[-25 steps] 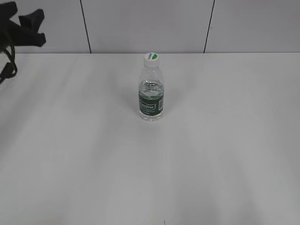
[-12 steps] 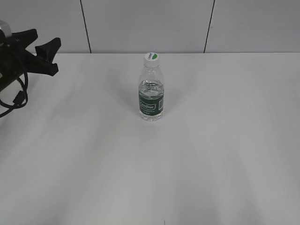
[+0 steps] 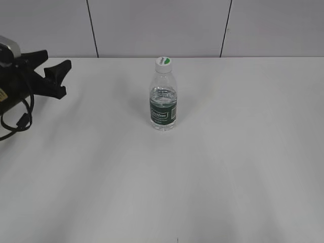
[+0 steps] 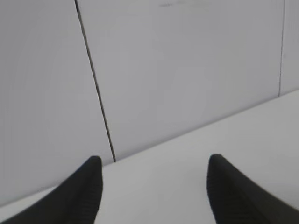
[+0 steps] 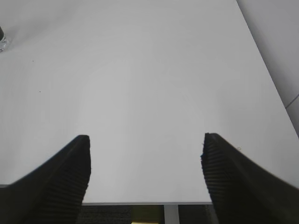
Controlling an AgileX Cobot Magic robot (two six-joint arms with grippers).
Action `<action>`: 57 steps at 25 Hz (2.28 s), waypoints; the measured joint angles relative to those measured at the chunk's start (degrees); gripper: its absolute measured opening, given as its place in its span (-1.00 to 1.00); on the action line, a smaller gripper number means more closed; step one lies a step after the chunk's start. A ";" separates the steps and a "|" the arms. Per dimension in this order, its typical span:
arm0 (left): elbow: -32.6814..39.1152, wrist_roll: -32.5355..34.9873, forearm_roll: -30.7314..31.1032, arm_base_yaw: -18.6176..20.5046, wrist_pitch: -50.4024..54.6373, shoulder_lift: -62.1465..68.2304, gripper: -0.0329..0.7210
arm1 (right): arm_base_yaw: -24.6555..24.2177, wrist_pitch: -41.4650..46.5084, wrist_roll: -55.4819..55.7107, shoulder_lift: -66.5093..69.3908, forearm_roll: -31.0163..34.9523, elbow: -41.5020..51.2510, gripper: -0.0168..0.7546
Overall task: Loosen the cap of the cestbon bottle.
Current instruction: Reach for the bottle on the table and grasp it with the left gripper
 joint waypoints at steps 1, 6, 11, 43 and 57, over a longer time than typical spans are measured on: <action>0.00 -0.24 0.19 0.14 0.00 1.27 0.25 | 0.00 0.00 0.00 0.00 0.00 0.00 0.51; 0.00 -1.59 2.02 0.31 0.06 4.71 0.25 | 0.00 0.00 0.00 0.00 0.00 0.00 0.51; 0.06 -1.86 11.36 0.31 0.07 4.90 0.25 | 0.00 0.00 0.00 0.00 0.00 0.00 0.51; -8.97 -10.86 25.70 -14.62 -0.13 10.95 0.25 | 0.00 0.00 0.00 0.00 0.00 0.00 0.51; -9.03 -10.99 17.43 -18.16 1.61 10.95 0.70 | 0.00 0.00 0.00 0.00 0.00 0.00 0.51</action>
